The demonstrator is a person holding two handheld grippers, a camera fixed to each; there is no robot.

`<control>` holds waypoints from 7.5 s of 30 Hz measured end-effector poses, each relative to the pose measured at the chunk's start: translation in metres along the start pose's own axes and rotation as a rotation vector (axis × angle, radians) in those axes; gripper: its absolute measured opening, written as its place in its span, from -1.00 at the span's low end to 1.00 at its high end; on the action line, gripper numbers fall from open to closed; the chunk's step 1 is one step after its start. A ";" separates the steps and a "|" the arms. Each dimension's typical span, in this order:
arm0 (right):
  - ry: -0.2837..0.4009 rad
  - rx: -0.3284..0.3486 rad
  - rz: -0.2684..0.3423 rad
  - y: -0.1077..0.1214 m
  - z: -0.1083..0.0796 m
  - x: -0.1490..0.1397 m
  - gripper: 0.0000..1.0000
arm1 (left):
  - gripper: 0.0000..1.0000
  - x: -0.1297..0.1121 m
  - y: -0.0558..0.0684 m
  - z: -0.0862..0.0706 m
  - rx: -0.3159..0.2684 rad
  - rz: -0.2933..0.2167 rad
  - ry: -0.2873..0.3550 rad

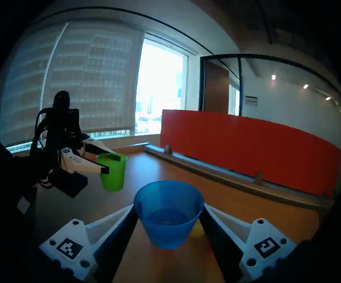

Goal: Pour water

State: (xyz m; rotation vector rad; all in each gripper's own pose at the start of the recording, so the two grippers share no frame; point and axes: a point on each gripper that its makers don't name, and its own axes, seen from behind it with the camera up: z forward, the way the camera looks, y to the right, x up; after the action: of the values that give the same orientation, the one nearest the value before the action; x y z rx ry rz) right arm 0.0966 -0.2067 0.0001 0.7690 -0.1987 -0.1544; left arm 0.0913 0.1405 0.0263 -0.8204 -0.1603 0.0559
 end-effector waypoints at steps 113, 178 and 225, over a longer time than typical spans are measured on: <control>0.132 0.043 -0.533 -0.005 0.020 0.087 0.81 | 0.77 -0.014 0.115 0.008 -0.259 0.053 0.083; 0.130 -0.003 -1.052 -0.026 0.029 0.113 0.80 | 0.77 -0.009 0.134 0.016 -0.297 0.069 0.102; 0.146 -0.063 -1.238 -0.023 0.024 0.124 0.80 | 0.77 -0.005 0.137 0.018 -0.302 0.080 0.105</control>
State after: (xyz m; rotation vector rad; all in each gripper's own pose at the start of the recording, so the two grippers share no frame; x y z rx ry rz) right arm 0.2099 -0.2653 0.0162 0.7467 0.4497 -1.2622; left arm 0.0850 0.2464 -0.0627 -1.1289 -0.0363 0.0648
